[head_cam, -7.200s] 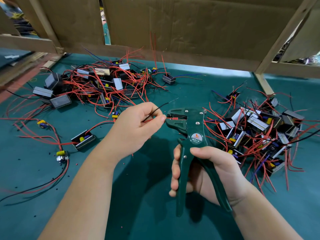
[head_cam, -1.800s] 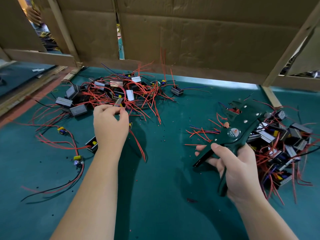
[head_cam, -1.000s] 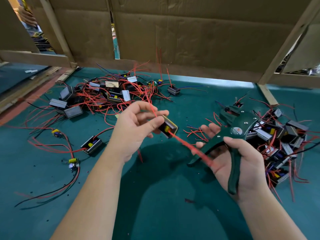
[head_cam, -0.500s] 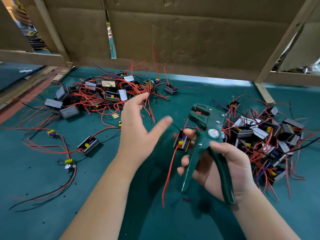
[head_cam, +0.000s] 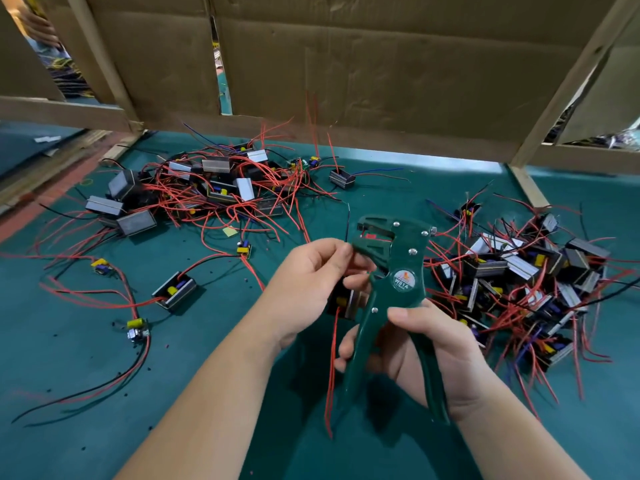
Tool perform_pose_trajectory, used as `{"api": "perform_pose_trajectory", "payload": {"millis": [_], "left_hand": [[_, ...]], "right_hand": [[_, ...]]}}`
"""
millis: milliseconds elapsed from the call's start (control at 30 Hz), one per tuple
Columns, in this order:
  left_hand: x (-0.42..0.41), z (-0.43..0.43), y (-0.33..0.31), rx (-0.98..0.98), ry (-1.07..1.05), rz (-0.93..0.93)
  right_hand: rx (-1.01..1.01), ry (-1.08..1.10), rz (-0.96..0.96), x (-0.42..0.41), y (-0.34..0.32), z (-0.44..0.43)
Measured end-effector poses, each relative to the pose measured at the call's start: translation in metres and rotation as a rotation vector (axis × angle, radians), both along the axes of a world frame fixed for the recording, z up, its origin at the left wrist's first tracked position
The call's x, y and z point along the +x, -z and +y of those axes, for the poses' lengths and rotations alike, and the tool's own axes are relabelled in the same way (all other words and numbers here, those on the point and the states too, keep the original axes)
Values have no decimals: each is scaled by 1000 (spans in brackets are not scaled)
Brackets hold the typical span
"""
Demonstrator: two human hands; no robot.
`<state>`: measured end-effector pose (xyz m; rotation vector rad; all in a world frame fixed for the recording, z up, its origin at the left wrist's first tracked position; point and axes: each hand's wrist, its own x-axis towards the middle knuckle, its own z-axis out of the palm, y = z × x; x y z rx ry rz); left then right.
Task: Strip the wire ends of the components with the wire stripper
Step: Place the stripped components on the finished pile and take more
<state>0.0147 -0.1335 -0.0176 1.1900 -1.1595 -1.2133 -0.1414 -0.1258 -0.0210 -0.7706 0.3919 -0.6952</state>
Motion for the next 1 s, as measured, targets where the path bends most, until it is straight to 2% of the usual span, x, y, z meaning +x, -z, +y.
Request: {"api": "perform_pose_trajectory", "payload": {"millis": [133,233,300,633,733,1000], "left_hand": [[1,1,-4,5,-62,38],[10,-1,-5,-57,-182,9],[15,-1,-8,-84,-185,14],[30,3,-18,-75,-178,50],[32,4,-20,-79,-113,0],[27,3,-22,-80,-165,6]], "right_hand": [[18,82,-27,-1,0,-3],[30,156,22,-6,-1,-7],[35,165,50,-8,-1,-8],[-7,-100,111,-8,-4,0],[5,-104,112,-7,-3,-1],[15,-101,88,-9,-3,-3]]}}
